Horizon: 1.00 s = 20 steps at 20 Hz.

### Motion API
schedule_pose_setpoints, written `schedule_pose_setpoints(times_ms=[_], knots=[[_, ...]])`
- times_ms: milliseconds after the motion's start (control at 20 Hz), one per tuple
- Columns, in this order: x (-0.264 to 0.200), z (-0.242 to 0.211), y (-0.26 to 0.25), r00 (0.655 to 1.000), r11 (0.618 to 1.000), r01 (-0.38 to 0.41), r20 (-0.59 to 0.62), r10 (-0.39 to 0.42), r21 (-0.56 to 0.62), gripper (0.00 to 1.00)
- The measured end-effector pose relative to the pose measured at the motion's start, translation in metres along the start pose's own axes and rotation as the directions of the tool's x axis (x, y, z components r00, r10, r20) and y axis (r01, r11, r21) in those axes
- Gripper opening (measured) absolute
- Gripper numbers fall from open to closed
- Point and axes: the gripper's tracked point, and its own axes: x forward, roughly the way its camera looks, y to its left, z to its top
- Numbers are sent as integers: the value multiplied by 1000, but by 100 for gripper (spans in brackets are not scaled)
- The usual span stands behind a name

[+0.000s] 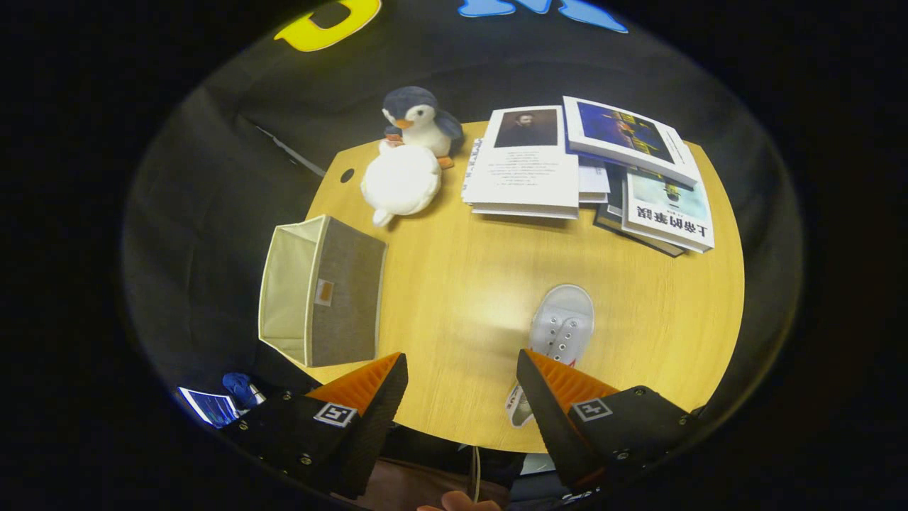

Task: Open the storage box then place both shoes into the box .Put the left shoe in first, then the right shoe, with the right side of both shoes facing outward in a uniform manner.

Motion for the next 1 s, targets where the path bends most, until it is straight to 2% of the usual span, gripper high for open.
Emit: schedule_pose_setpoints(times_ms=[350, 550, 800, 1000], knots=[[27, -37, -63, 995, 994, 94, -47, -91, 60, 95], [42, -57, -87, 992, 988, 109, -81, -100, 110, 95], [63, -82, -116, 979, 981, 161, -143, -146, 104, 93], [83, -99, -121, 970, 982, 169, -194, -149, 87, 93]])
